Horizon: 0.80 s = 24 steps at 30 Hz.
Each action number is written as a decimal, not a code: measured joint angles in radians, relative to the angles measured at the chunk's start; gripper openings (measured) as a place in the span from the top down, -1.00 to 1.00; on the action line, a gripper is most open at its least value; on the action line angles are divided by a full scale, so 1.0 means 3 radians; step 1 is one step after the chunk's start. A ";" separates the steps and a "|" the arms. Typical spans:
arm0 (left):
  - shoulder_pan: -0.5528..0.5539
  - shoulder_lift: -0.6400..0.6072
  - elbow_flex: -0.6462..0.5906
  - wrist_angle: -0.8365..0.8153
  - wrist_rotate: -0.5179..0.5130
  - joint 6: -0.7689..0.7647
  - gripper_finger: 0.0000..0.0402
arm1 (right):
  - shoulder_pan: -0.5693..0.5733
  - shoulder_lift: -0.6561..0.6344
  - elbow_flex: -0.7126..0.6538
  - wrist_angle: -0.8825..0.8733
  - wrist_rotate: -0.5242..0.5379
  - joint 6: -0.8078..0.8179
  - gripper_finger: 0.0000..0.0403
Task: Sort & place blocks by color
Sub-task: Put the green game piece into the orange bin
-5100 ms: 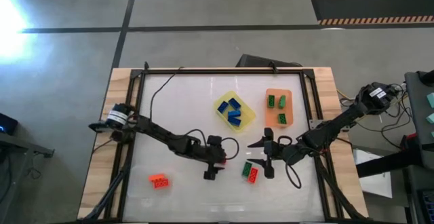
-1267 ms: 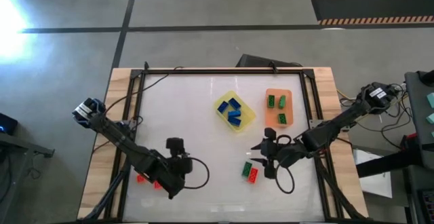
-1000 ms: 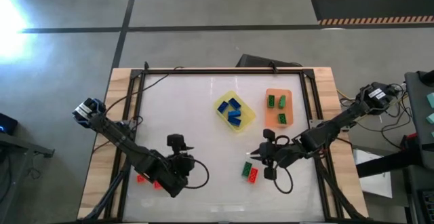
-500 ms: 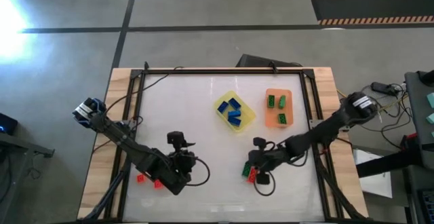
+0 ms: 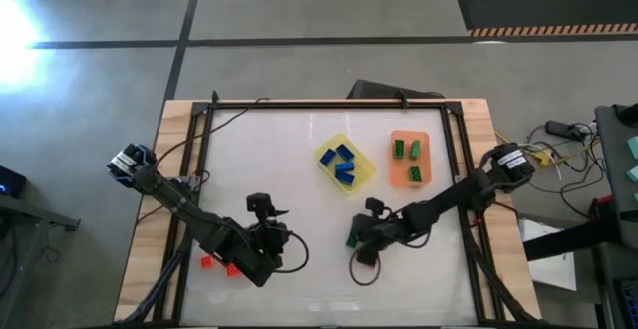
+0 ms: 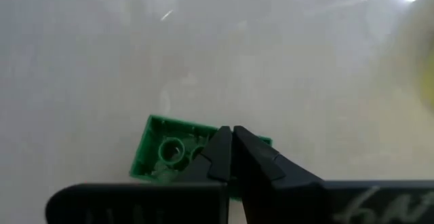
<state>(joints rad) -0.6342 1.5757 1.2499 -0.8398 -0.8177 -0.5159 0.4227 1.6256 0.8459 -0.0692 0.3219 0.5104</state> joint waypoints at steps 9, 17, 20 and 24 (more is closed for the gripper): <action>0.0000 0.0000 -0.0024 0.0092 0.0001 0.0000 -0.21 | -0.0107 -0.0074 0.0157 -0.0046 -0.0009 -0.0338 0.96; 0.0000 0.0001 -0.0053 0.0120 0.0001 0.0000 -0.21 | -0.0149 -0.0213 0.0217 -0.0156 -0.0903 -0.1251 0.77; 0.0000 0.0001 -0.0054 0.0173 0.0001 0.0009 -0.21 | -0.0157 -0.0200 0.0220 -0.0325 -0.0891 -0.1507 0.52; 0.0000 0.0001 -0.0055 0.0170 0.0001 0.0011 -0.21 | -0.0168 -0.0192 0.0219 -0.0448 -0.0694 -0.1882 0.12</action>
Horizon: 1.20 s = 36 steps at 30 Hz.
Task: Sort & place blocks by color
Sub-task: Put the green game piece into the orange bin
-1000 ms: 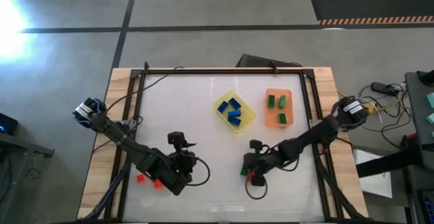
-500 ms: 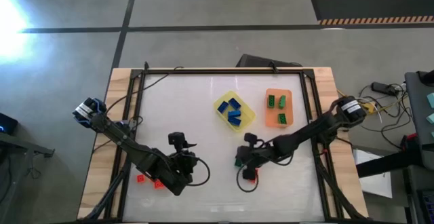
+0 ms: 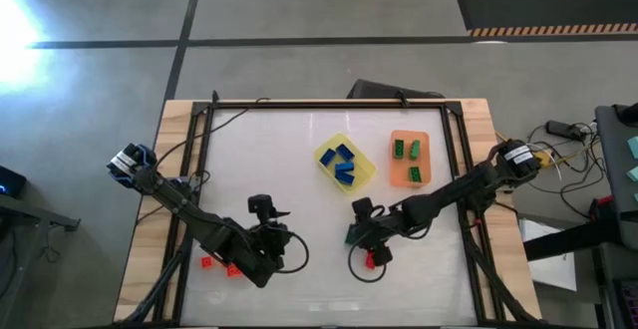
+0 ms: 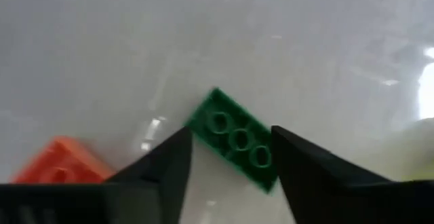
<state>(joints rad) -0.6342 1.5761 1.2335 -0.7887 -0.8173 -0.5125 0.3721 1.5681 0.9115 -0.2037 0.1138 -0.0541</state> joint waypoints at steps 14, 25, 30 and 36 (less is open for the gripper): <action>0.0060 0.0000 -0.0004 -0.0006 0.0000 0.0019 -0.21 | -0.0143 0.0120 0.0000 0.0035 0.0008 -0.0718 -0.58; 0.0089 0.0000 -0.0006 0.0010 0.0000 0.0079 -0.21 | -0.0378 0.0319 0.0000 0.0152 -0.0481 -0.0818 -0.44; 0.0094 0.0000 -0.0011 0.0010 0.0000 0.0080 -0.21 | -0.0437 0.0398 0.0000 0.0193 -0.0701 -0.0734 -0.34; 0.0107 0.0000 -0.0011 0.0013 0.0000 0.0095 -0.21 | -0.0435 0.0374 -0.0001 0.0188 -0.0753 -0.0691 0.01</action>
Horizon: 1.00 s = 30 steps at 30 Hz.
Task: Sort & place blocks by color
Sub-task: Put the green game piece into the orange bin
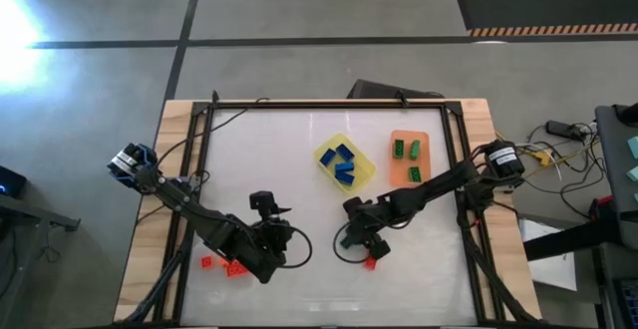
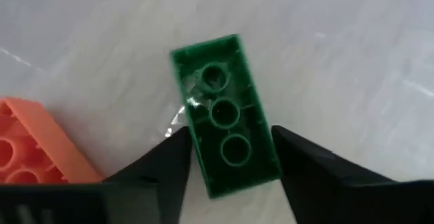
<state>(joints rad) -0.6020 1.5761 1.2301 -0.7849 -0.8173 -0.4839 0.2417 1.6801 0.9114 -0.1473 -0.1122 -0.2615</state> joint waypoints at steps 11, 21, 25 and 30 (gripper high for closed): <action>0.0003 0.0000 0.0000 0.0010 0.0000 0.0000 -0.21 | 0.0000 -0.0159 -0.0002 -0.0046 0.0025 0.0408 0.38; 0.0011 0.0000 0.0000 0.0058 -0.0001 0.0000 -0.21 | -0.0116 -0.0827 -0.0002 -0.1069 0.1216 0.1294 0.38; 0.0035 0.0000 0.0000 0.0062 -0.0006 0.0000 -0.21 | -0.0249 -0.1169 -0.0029 -0.1596 0.1637 0.1874 0.38; 0.0047 0.0000 0.0000 0.0066 -0.0010 -0.0001 -0.21 | -0.0426 -0.1648 -0.0167 -0.2044 0.2043 0.2658 0.38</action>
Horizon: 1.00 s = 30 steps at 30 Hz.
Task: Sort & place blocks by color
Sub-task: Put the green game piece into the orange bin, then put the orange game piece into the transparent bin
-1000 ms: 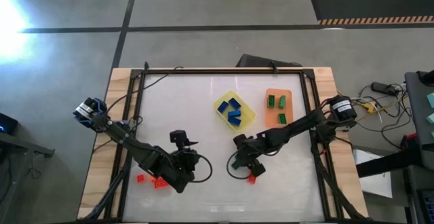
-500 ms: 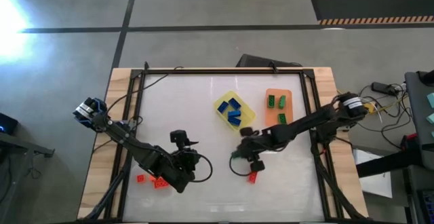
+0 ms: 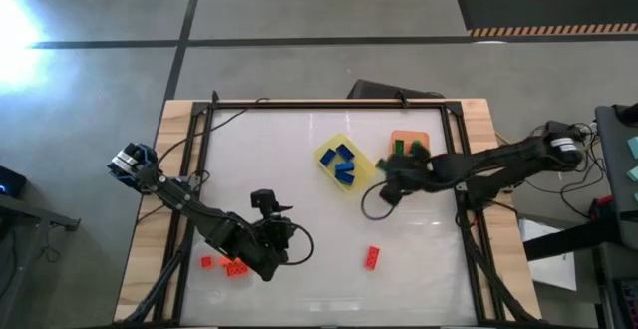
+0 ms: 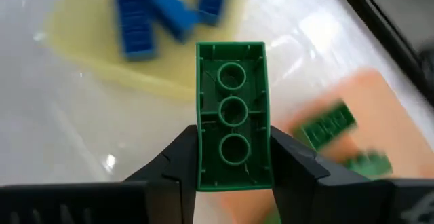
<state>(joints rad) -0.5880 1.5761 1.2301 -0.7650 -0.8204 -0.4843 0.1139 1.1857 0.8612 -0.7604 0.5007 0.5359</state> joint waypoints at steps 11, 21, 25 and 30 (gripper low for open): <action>0.0000 0.0000 0.0000 0.0006 0.0000 0.0000 -0.21 | -0.0294 -0.0788 -0.0834 -0.0033 0.0172 0.1457 0.38; 0.0056 0.0000 0.0000 0.0005 -0.0004 -0.0001 -0.21 | -0.0376 -0.0630 -0.1069 0.0316 0.0182 0.2085 0.27; 0.0056 0.0000 0.0000 0.0005 -0.0003 -0.0001 -0.21 | -0.0376 -0.0471 -0.1037 0.0313 0.0257 0.2106 0.11; 0.0056 0.0000 0.0000 0.0005 -0.0004 -0.0001 -0.21 | -0.0376 -0.0379 -0.0965 0.0322 0.0263 0.2040 -0.02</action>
<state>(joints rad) -0.5713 1.5761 1.2301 -0.7635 -0.8214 -0.4847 0.0010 1.0720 0.5717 -0.6637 0.5797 1.1478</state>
